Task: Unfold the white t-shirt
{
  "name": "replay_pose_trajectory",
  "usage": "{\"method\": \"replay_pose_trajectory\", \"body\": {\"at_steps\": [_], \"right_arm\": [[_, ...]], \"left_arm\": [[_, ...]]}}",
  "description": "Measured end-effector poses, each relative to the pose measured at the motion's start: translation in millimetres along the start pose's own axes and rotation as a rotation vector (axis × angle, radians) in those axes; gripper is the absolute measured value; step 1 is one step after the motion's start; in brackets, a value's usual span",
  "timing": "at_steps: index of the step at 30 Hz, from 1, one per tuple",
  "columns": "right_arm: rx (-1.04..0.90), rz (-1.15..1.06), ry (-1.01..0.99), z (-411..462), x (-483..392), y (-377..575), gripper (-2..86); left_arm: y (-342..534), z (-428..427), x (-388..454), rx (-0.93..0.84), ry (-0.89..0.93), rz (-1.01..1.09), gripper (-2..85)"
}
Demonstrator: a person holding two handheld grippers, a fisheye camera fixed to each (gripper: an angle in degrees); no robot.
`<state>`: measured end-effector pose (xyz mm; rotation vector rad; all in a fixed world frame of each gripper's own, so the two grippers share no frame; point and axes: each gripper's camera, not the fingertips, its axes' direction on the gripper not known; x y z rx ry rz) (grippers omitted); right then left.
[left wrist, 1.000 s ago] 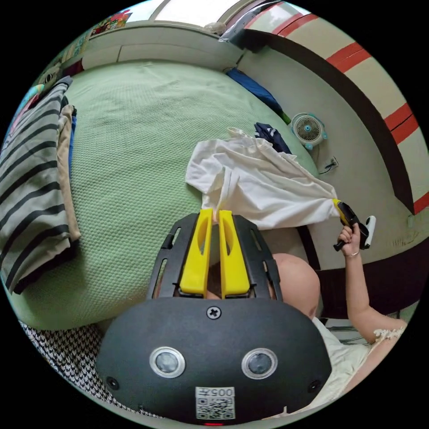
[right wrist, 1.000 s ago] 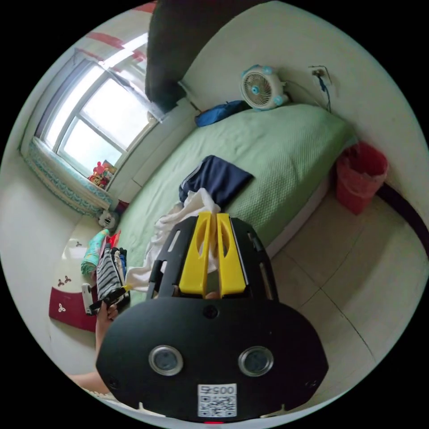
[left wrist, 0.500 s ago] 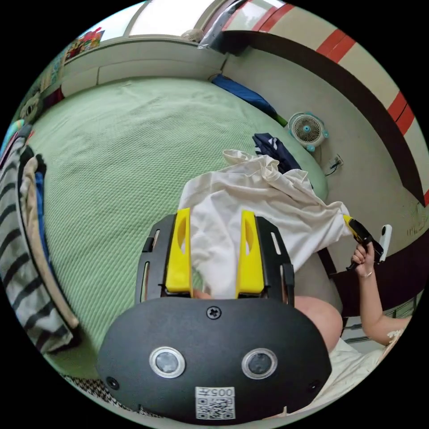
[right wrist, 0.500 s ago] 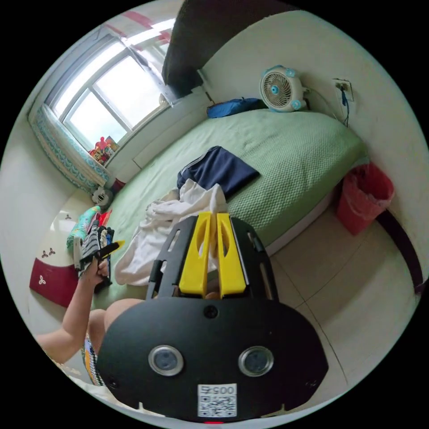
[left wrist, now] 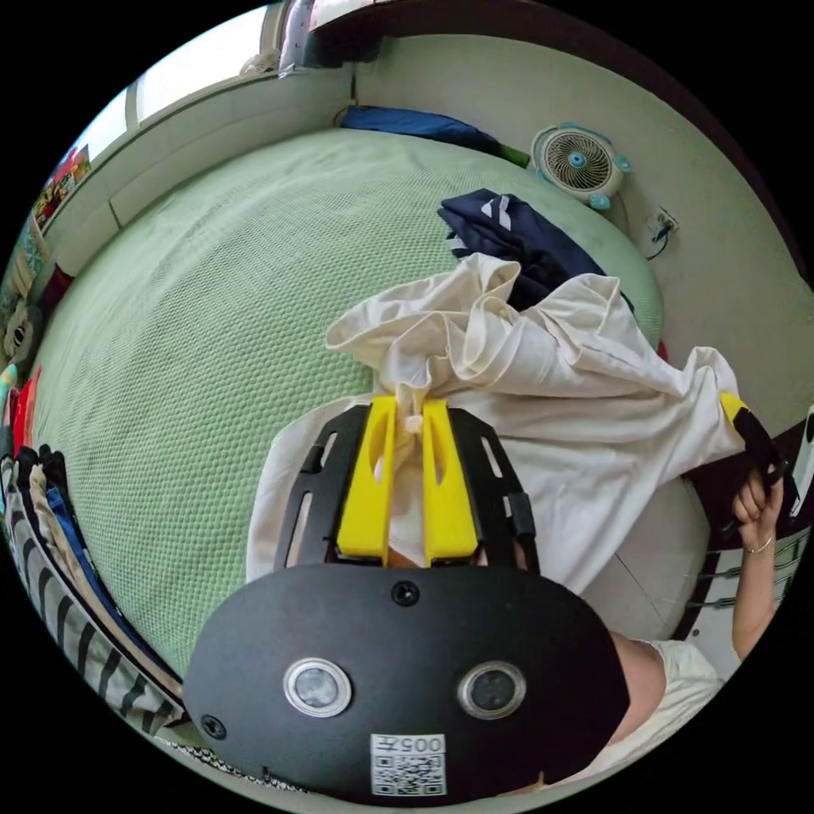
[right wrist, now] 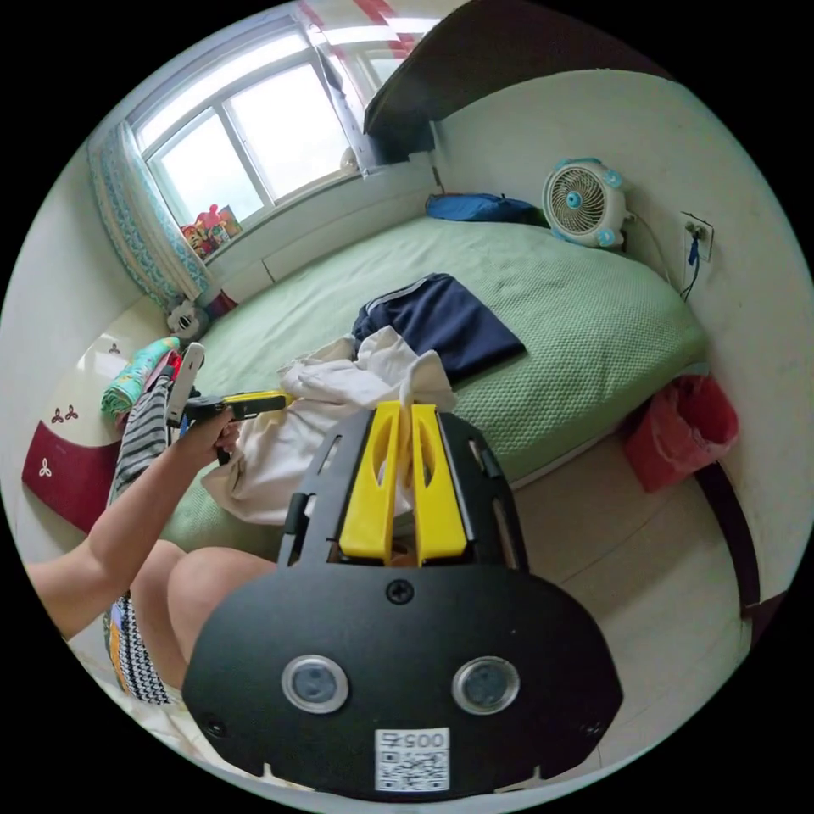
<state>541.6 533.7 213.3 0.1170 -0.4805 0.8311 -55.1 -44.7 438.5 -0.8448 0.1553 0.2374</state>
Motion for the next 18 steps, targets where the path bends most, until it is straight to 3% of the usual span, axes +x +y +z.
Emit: {"method": "replay_pose_trajectory", "body": {"at_steps": [7,18], "right_arm": [[0.017,-0.091,-0.092,13,-49,-1,-0.2],[0.006,-0.289,-0.19,77,-176,-48,-0.6]], "left_arm": [[33,-39,-32,-0.014,-0.081,-0.11,5.5],[95,-149,-160,0.065,-0.286,-0.372,5.3]]}}
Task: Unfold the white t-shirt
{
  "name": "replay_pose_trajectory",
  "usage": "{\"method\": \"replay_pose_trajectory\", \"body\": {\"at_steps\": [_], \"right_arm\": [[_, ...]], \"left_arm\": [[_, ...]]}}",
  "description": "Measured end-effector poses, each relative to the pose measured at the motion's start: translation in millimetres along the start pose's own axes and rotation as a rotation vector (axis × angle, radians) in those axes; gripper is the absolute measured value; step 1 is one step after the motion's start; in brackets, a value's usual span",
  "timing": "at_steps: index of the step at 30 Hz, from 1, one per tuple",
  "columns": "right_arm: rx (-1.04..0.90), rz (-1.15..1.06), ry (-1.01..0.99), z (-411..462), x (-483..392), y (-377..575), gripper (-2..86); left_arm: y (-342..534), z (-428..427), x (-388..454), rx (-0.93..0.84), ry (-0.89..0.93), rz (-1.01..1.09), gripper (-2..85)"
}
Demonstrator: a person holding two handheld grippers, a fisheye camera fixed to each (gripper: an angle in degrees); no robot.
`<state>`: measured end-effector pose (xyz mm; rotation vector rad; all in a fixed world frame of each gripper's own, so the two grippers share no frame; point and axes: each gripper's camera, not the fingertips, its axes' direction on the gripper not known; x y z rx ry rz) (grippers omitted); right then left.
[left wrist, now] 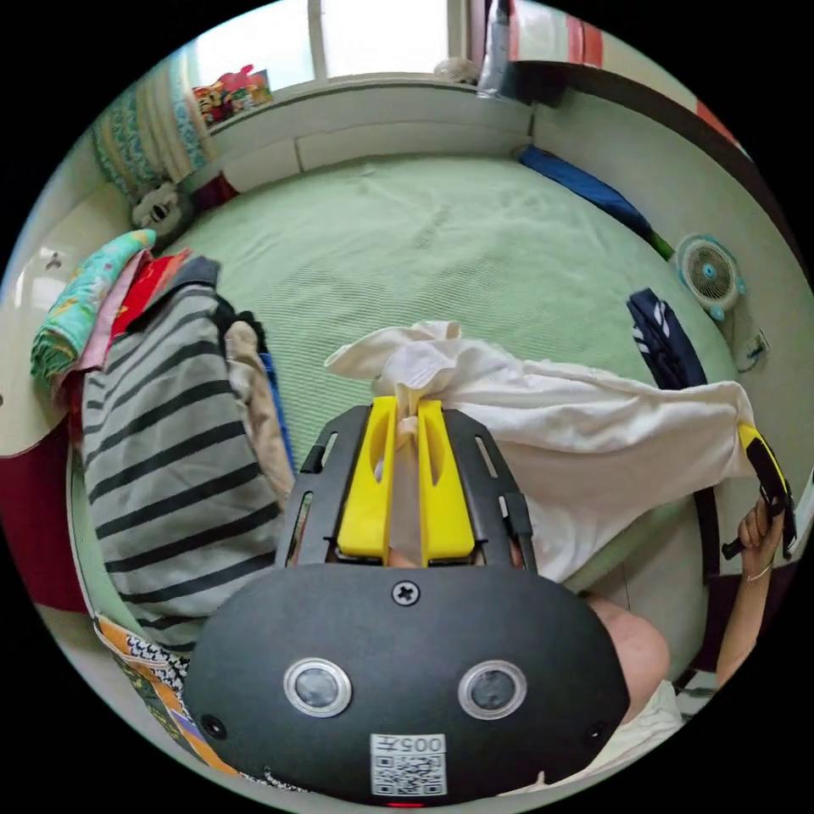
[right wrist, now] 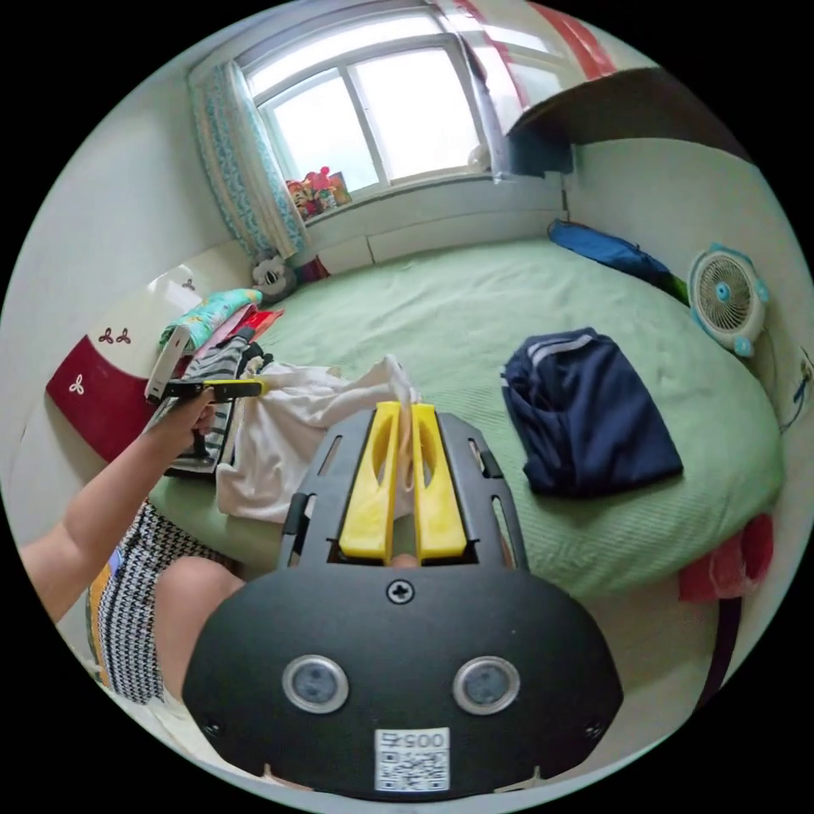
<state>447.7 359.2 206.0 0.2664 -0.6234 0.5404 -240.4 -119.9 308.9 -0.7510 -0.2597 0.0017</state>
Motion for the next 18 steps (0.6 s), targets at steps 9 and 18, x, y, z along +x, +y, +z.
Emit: {"method": "replay_pose_trajectory", "body": {"at_steps": [9,18], "right_arm": [[0.002,0.118,0.184,56,-1,-32,0.4],[-0.222,0.115,0.164,77,43,-5,7.1]], "left_arm": [[4,-6,-41,0.013,0.051,-0.143,11.1],[89,-46,-36,0.028,0.122,0.046,11.6]]}}
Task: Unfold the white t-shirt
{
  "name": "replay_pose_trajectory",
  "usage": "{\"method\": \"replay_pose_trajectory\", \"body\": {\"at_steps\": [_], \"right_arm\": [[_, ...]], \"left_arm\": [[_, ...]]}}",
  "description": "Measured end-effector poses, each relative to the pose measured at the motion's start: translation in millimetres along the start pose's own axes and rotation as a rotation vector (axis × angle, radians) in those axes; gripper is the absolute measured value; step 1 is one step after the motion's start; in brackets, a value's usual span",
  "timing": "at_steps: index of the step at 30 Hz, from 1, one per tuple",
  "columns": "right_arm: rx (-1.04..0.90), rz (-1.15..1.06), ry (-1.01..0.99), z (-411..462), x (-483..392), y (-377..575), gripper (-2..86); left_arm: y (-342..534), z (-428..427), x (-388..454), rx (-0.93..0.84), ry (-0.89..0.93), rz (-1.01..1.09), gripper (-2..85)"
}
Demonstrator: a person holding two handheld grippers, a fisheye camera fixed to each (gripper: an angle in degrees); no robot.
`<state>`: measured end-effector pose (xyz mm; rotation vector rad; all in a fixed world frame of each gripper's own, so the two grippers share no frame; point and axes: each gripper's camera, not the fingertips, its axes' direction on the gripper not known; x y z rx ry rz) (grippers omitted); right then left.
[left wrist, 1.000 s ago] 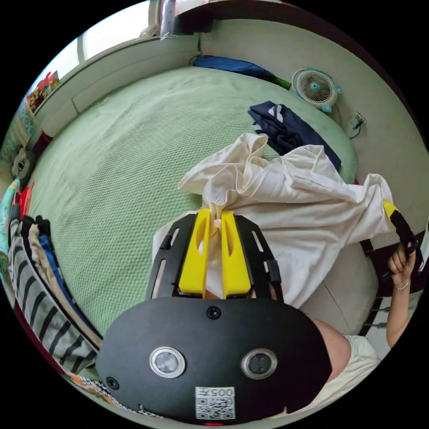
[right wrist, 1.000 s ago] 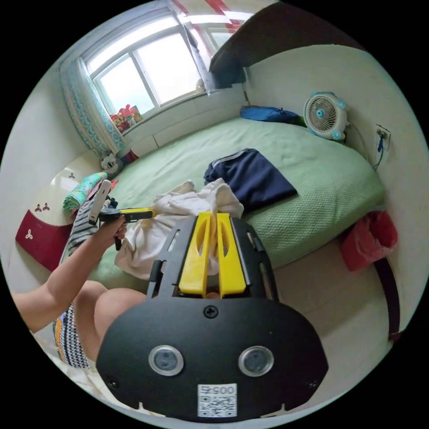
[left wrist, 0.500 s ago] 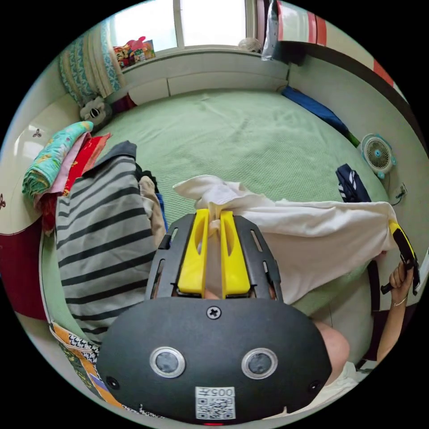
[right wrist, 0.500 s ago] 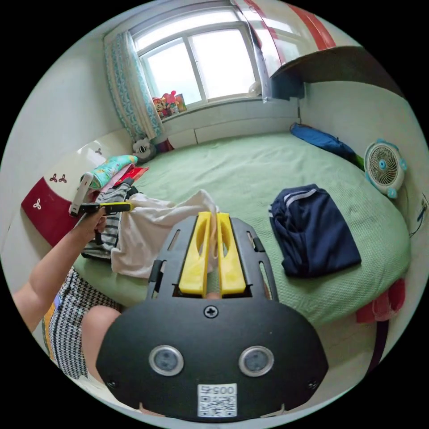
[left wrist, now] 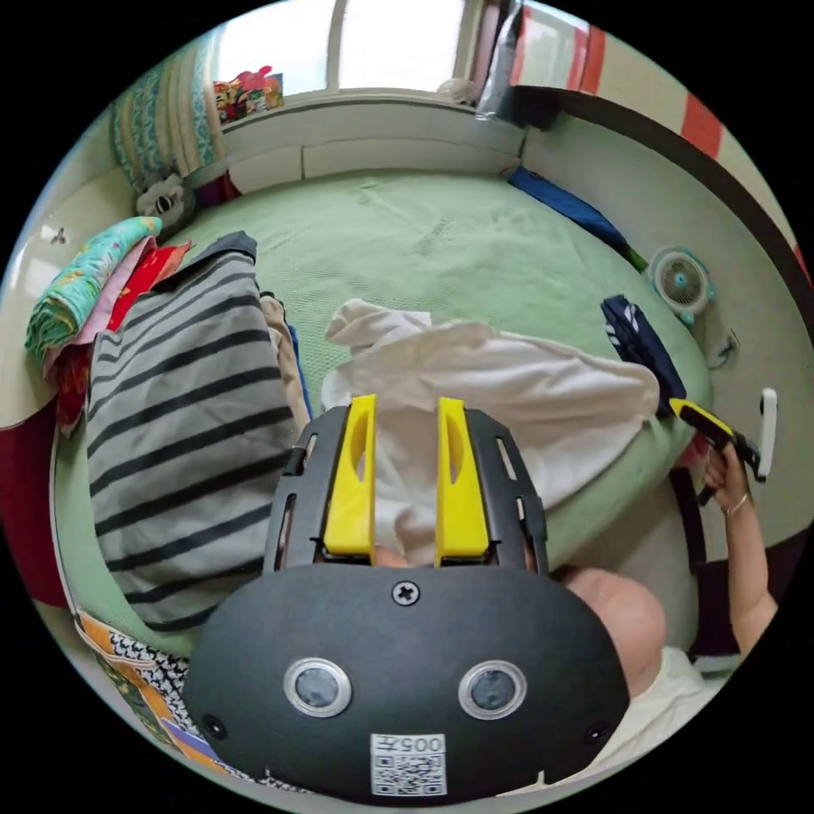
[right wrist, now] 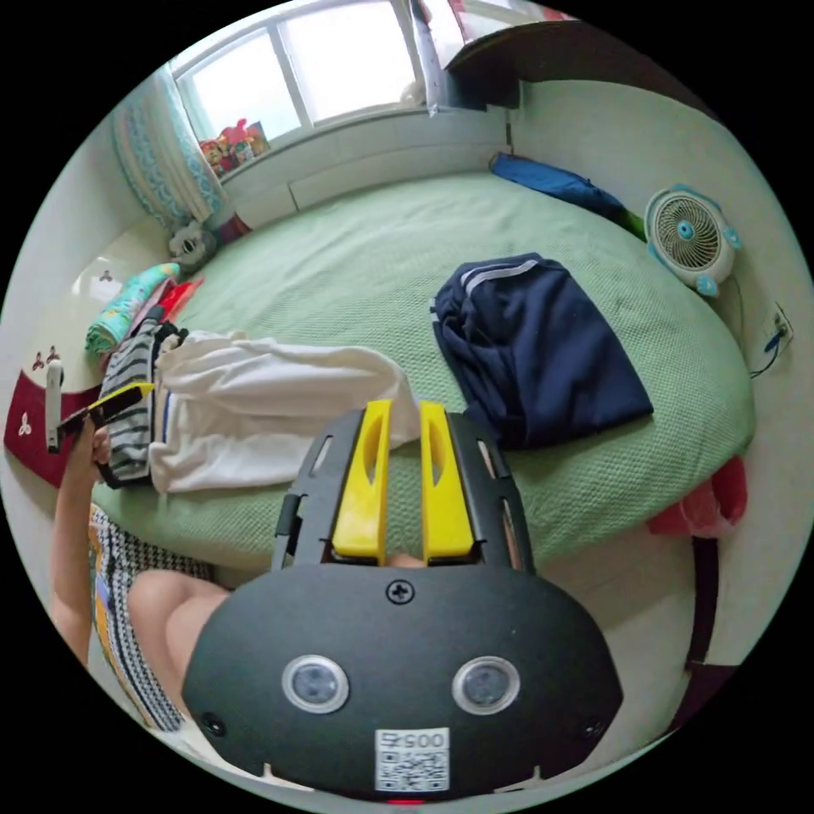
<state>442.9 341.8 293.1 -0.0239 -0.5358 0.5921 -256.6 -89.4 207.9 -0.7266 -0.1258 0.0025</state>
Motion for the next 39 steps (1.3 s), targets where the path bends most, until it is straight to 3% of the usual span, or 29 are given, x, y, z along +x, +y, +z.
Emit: {"method": "replay_pose_trajectory", "body": {"at_steps": [4,6,13,15,20,27,29,34,39], "right_arm": [[-0.032,-0.118,-0.031,3,-3,10,9.9],[-0.071,-0.153,-0.04,12,-8,11,10.3],[-0.157,0.009,-0.042,67,-10,-9,3.4],[-0.164,0.067,-0.017,75,-8,-13,-0.1],[-0.187,0.006,-0.053,61,-9,-6,-1.4],[-0.42,-0.118,-0.108,49,-8,18,-0.7],[-0.402,-0.193,-0.116,33,-15,15,-0.1],[-0.079,-0.354,-0.175,-8,-67,-23,6.8],[-0.081,-0.394,-0.163,54,-139,-70,7.3]], "left_arm": [[46,-4,6,-0.018,0.06,0.015,12.5],[66,9,7,-0.08,0.008,-0.01,13.2],[90,51,-6,-0.208,-0.048,-0.138,7.1],[97,38,-4,-0.212,-0.051,-0.138,2.7],[129,2,-2,-0.231,-0.065,-0.068,1.1],[179,-31,-26,-0.221,-0.01,-0.112,1.8],[185,-43,-36,-0.18,-0.001,-0.135,2.7],[183,-59,-47,-0.094,-0.013,-0.112,4.7],[186,-52,-42,-0.1,0.046,-0.109,5.3]]}}
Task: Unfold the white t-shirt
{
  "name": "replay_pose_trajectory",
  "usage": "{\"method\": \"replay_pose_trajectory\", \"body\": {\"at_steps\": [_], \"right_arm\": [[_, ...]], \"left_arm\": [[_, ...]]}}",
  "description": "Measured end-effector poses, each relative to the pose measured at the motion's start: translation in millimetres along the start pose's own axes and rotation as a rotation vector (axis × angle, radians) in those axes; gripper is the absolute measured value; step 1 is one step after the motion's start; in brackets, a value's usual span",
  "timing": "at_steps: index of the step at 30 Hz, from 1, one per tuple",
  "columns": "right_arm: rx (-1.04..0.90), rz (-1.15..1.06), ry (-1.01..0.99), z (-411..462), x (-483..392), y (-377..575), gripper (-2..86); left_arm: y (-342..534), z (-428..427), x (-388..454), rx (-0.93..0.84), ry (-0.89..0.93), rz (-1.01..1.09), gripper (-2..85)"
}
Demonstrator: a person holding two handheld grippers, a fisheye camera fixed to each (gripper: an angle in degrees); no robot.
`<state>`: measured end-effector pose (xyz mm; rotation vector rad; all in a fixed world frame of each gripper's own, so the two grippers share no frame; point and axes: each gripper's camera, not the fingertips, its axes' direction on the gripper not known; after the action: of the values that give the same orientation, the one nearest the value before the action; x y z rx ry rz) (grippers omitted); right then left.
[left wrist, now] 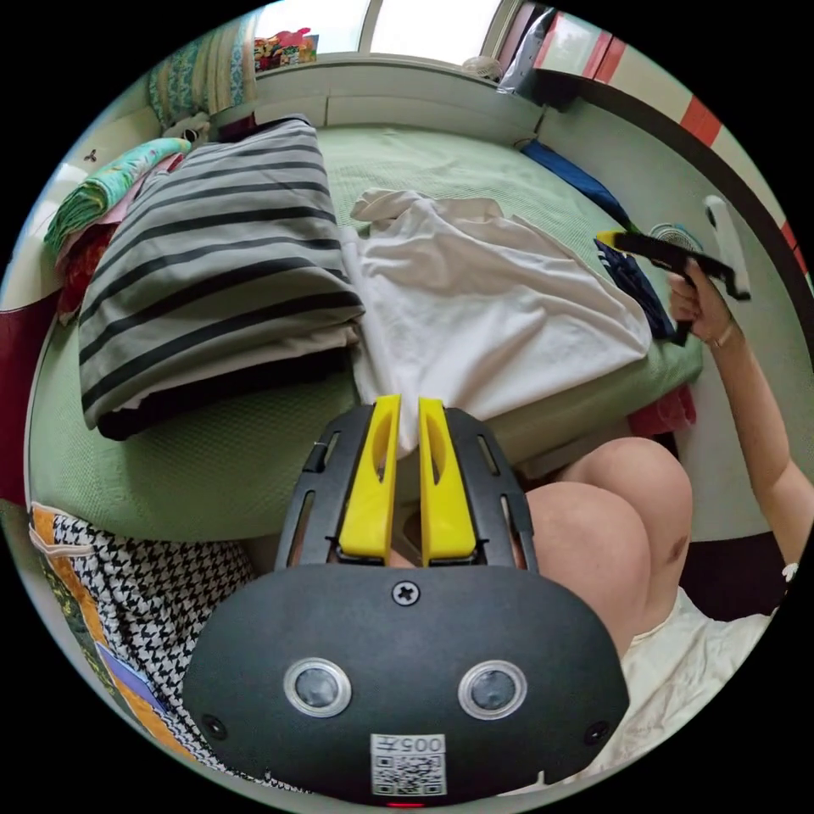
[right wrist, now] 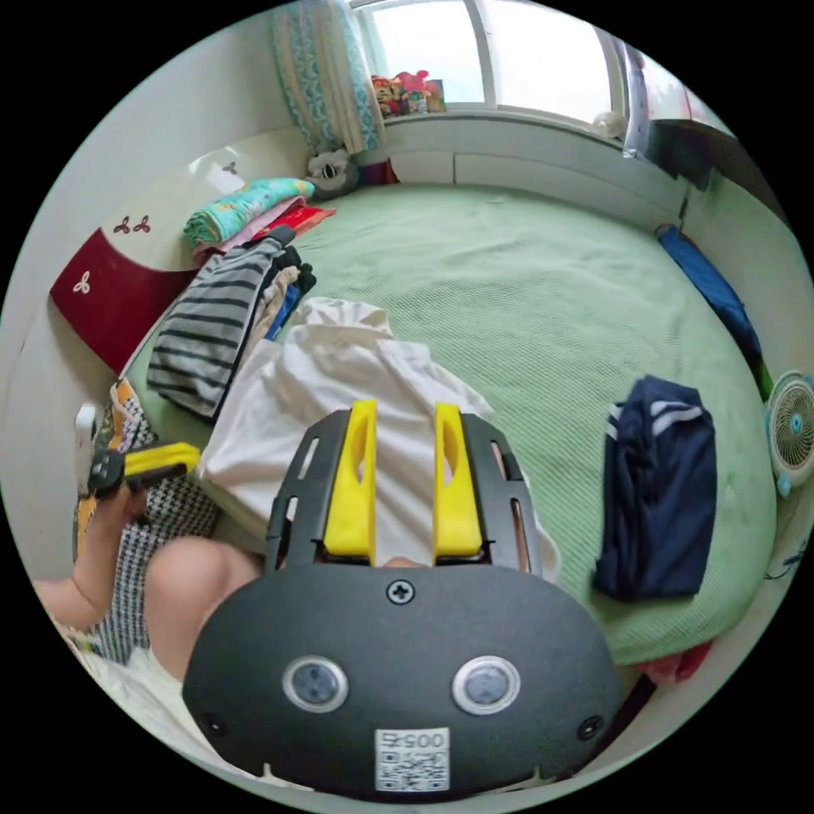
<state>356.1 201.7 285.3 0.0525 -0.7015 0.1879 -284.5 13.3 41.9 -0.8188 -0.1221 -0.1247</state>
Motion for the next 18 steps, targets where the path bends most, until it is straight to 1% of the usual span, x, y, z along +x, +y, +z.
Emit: {"method": "replay_pose_trajectory", "body": {"at_steps": [3,5,6,7,8,10,11,15,18], "right_arm": [[-0.057,0.039,0.002,47,-13,-35,6.6],[-0.141,0.04,0.09,74,-20,-48,5.9],[-0.19,0.043,0.169,87,-24,-51,3.4],[-0.206,0.059,0.229,90,-26,-51,1.3],[-0.191,0.07,0.24,87,-26,-50,0.4],[-0.061,0.117,0.184,52,-23,-34,-1.1],[-0.031,0.114,0.161,41,-23,-27,-1.2],[0.148,0.036,0.038,-58,-28,45,-1.5],[0.174,-0.026,-0.001,-122,-28,113,-1.6]], "left_arm": [[14,-6,-1,-0.011,0.016,0.009,5.1],[25,-13,-4,-0.013,0.011,0.004,4.8],[33,-17,-7,-0.012,0.01,-0.004,4.7],[36,-19,-9,-0.011,0.009,-0.009,4.6],[42,-23,-11,-0.009,0.006,-0.017,4.4],[50,-27,-14,-0.007,-0.005,-0.023,4.1],[53,-30,-14,-0.001,-0.008,-0.026,3.8],[59,-45,-4,0.032,0.034,-0.019,3.5],[59,-60,13,0.059,0.028,0.018,3.5]]}}
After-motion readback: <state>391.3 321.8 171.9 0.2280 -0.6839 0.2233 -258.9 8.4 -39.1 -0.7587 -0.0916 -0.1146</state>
